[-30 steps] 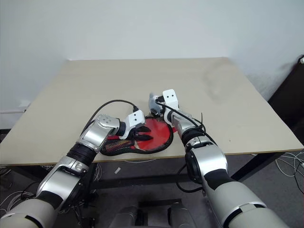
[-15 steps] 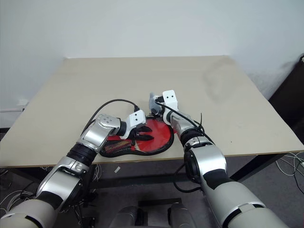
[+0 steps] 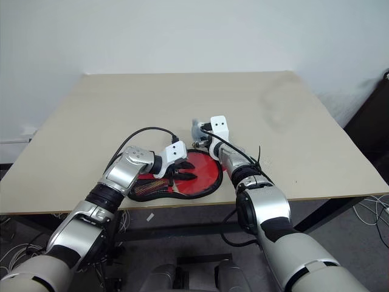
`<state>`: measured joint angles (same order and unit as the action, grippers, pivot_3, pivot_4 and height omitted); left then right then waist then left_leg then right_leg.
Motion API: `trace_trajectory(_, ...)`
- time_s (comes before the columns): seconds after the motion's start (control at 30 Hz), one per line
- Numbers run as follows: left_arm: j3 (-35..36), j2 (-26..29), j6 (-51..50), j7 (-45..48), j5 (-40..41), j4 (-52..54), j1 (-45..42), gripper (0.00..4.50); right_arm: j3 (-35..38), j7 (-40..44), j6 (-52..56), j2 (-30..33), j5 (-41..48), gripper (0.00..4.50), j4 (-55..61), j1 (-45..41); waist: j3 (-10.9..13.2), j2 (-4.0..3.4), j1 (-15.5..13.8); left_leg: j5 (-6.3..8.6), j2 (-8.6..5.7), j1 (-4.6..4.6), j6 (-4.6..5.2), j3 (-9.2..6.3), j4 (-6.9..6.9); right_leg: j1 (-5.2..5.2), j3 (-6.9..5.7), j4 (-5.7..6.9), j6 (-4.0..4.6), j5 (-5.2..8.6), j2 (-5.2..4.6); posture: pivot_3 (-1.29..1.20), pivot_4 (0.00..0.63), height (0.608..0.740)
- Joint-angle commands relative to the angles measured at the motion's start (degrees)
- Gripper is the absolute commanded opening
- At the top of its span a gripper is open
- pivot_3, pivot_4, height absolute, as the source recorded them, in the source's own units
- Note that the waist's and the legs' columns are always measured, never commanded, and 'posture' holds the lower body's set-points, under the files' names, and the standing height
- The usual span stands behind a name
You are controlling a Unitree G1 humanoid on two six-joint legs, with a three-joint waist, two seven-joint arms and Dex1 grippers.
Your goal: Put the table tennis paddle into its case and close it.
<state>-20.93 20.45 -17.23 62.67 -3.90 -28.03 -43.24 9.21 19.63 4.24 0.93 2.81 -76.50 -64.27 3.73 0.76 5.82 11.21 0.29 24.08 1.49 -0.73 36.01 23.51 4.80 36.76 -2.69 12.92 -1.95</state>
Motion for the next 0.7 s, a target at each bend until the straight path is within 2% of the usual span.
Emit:
trace_trajectory(0.03, -2.3, 0.4, -0.6, 0.5, -2.4, -1.9, -0.6, 1.79, 1.0, -1.5, -0.8, 1.5, 0.6, 0.06, 2.1, -0.2, 0.0, -0.01, 0.0, 0.0, -0.01, 0.0, 0.0, -0.01, 0.0, 0.0, -0.01, 0.0, 0.0, 0.0, 0.0, 0.0, 0.0, 0.74)
trace_trajectory(0.07, -2.6, 0.2, -0.9, 0.7, -2.4, -2.4, -0.9, 1.79, 1.2, -1.6, -0.8, 1.6, 0.8, 0.06, 2.1, -0.3, 0.0, -0.01, 0.0, 0.0, -0.01, 0.01, 0.0, 0.0, 0.01, 0.0, -0.01, 0.0, 0.0, 0.0, 0.0, 0.0, 0.0, 0.74)
trace_trajectory(0.3, -3.3, -0.8, -2.7, 1.8, -2.2, -3.9, -2.7, 0.02, 1.3, -1.5, -0.7, 1.6, 0.7, 0.05, 2.5, 0.1, 0.0, -0.03, 0.0, 0.01, -0.04, 0.0, 0.02, -0.03, 0.08, -0.04, -0.04, 0.03, 0.0, 0.0, -0.02, 0.0, 0.0, 0.74)
trace_trajectory(0.7, -5.3, 0.1, -5.1, 3.9, -3.1, -3.0, -2.3, 0.02, 1.8, -0.3, 1.3, 2.8, 1.8, 0.05, 3.7, 0.5, -0.1, -0.11, 0.0, 0.01, -0.04, -0.01, 0.02, -0.06, 0.08, -0.06, -0.05, 0.05, 0.0, 0.0, -0.02, 0.0, 0.0, 0.74)
